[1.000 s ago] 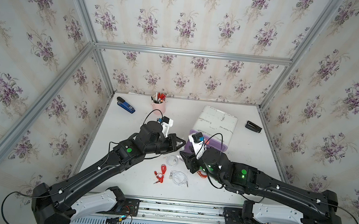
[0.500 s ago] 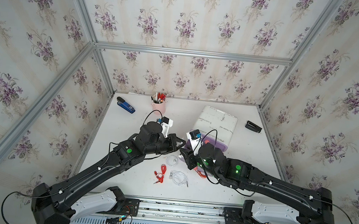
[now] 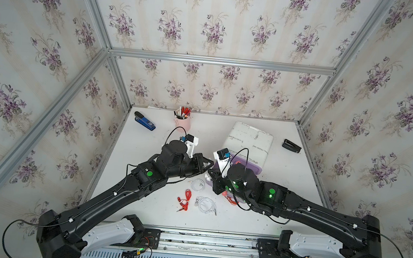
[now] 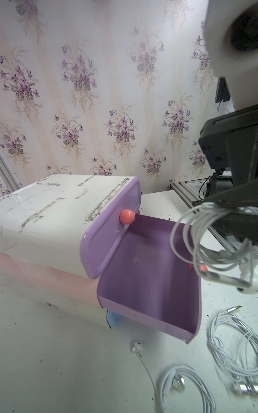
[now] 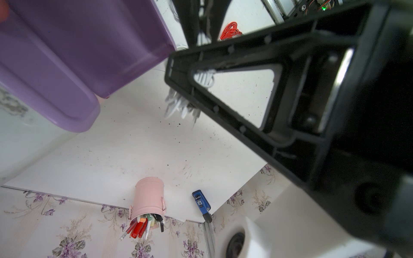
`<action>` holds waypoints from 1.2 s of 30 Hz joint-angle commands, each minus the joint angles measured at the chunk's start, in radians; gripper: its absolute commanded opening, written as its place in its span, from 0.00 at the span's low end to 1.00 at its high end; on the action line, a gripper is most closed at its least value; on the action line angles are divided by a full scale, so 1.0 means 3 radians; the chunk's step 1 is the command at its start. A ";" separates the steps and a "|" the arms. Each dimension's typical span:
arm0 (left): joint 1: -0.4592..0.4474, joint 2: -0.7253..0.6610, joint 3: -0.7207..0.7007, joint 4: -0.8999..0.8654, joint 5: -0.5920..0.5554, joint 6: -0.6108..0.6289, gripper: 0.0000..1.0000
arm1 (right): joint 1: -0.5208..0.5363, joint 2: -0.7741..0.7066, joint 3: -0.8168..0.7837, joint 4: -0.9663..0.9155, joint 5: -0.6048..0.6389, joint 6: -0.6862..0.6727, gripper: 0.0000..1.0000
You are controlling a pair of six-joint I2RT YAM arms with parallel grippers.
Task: Place the wired earphones into the drawer by color
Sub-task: Pick up the wired earphones from the center of the board.
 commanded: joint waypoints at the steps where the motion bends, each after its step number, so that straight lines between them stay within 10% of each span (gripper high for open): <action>1: -0.0002 -0.0043 -0.0053 0.0091 0.0022 -0.0052 0.14 | -0.0026 -0.0029 -0.0003 -0.0002 0.0076 0.0065 0.00; 10: 0.0009 -0.0080 0.0073 -0.0326 -0.0173 -0.0017 0.71 | -0.0222 -0.0264 -0.0104 -0.0250 0.0100 0.0168 0.00; 36: 0.0133 -0.0673 -0.0315 -0.0773 -0.0475 0.0060 0.80 | -0.0655 -0.0782 -0.0592 -0.1060 -0.0075 -0.0202 0.00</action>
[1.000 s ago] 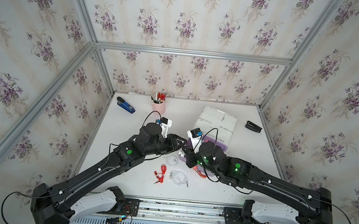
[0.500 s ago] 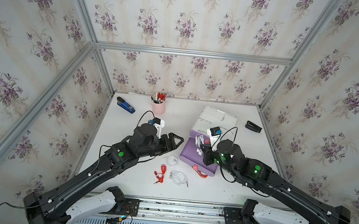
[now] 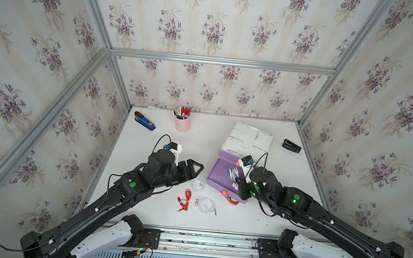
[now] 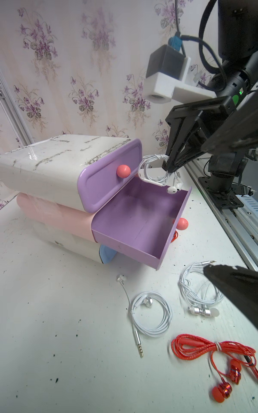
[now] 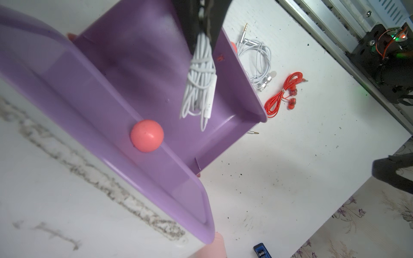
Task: Place the wired earphones into the drawer by color
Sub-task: Pick up the wired earphones from the center of the board, then place the wired earphones in the drawer.
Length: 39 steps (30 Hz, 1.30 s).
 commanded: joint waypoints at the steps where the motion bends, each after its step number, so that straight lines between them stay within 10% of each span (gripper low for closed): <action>1: 0.0012 -0.0030 -0.0042 -0.0028 -0.0038 0.0039 0.80 | -0.0016 0.0037 -0.0047 -0.0052 0.0077 -0.0048 0.00; 32: 0.0091 -0.0141 -0.0512 0.0034 -0.0017 -0.0065 0.80 | -0.0521 0.0291 -0.0452 0.0128 -0.0556 0.0132 0.01; 39: 0.0102 -0.0106 -0.0597 0.0058 -0.0004 -0.0058 0.80 | -0.0688 0.0305 -0.0449 0.0112 -0.0636 0.0120 0.19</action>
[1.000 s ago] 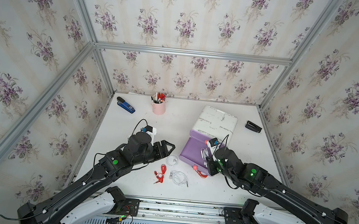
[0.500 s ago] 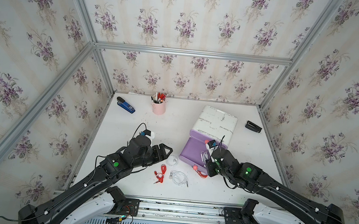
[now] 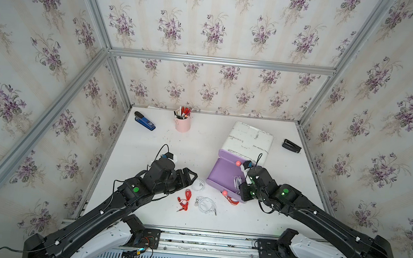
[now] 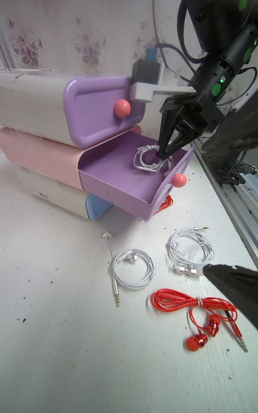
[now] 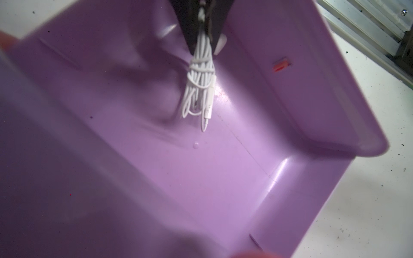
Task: Place the wired earphones into the drawer by color
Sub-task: Place the wired earphones in the drawer.
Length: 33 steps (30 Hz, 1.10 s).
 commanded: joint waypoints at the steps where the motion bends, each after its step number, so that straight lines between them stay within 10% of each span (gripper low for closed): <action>1: 0.0007 0.0025 -0.0023 0.0059 0.0027 0.0022 0.80 | -0.0054 0.0013 0.0017 0.0042 -0.0043 0.0019 0.21; 15: 0.0012 0.0117 -0.0036 0.0009 0.0009 0.0112 0.80 | -0.0073 -0.0267 0.0263 -0.0188 0.0032 0.0081 0.45; 33: 0.0042 0.0673 0.0162 -0.0163 -0.0135 0.0735 0.81 | -0.0069 -0.0563 0.0744 -0.0127 -0.0112 0.0233 0.40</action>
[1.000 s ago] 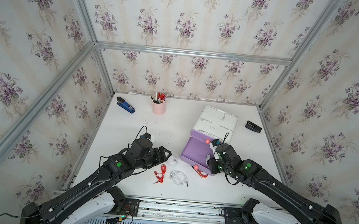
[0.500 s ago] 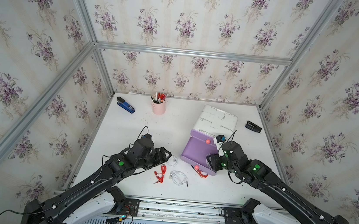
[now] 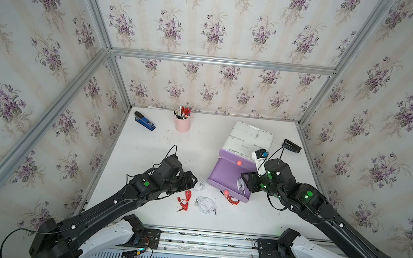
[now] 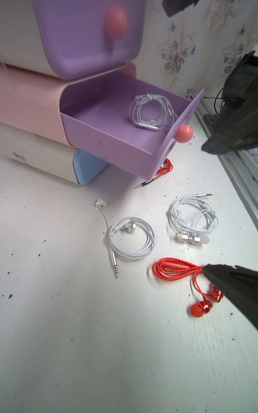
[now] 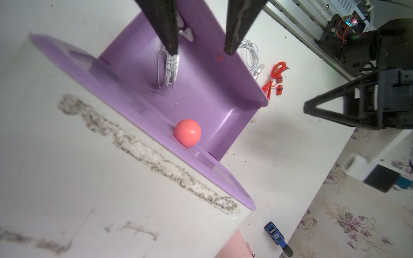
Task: Place the wired earphones into the drawer by color
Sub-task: Place the wired earphones in the drawer, then pick up the wired earphones from the center of the board.
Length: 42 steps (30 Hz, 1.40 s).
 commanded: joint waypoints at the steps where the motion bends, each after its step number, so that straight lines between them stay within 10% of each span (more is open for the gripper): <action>1: 0.0014 0.0214 0.0180 -0.0099 -0.0056 0.0395 0.80 | 0.0003 -0.0063 0.0111 0.0184 -0.0039 0.0111 0.40; 19: 0.0036 0.2020 0.1264 -0.0846 -0.0254 0.1555 0.60 | -0.0022 0.0120 0.0408 0.0004 0.0081 0.0124 0.40; 42: 0.0038 0.2914 0.1776 -0.1145 -0.0557 0.1993 0.56 | -0.0049 0.0121 0.0363 0.0002 0.0099 0.0053 0.41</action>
